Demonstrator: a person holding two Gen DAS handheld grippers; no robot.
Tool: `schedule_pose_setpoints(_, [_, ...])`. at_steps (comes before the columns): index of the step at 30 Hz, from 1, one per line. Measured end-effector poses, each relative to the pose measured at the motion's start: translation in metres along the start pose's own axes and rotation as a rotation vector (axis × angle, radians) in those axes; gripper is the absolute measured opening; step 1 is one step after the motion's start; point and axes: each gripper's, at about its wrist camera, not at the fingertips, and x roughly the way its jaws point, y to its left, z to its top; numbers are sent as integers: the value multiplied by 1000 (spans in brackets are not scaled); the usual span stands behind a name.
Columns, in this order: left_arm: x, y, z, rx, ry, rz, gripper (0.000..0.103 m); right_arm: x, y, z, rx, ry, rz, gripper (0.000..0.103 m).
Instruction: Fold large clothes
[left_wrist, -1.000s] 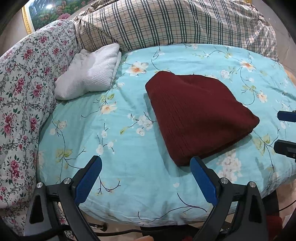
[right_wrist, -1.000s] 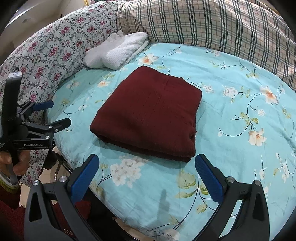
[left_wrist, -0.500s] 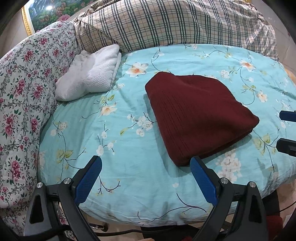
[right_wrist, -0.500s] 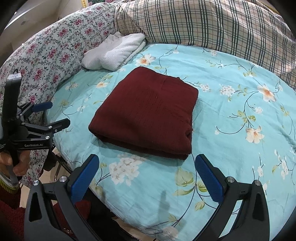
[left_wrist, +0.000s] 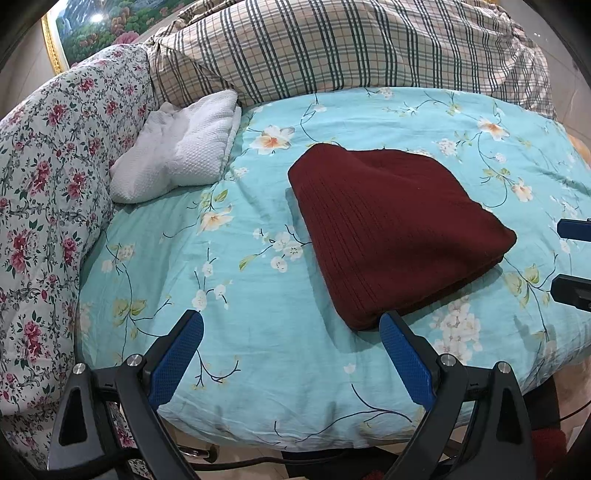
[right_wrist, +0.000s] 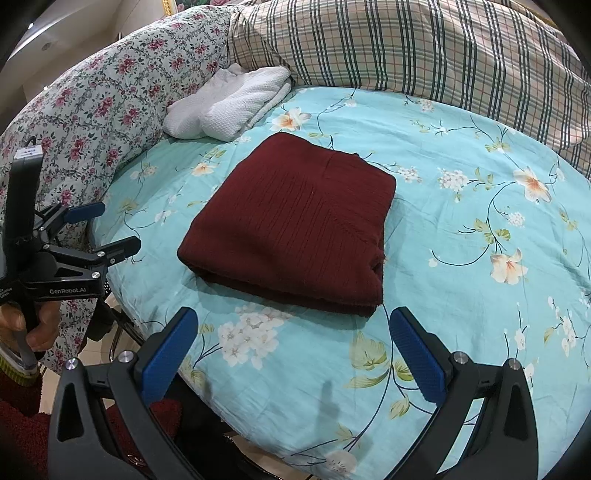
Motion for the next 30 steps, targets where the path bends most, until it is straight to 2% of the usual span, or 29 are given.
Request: schedule_pose_setpoints(30, [1,-2,0,6,-1,-5,97,4,2,-1,-5,11,0,103])
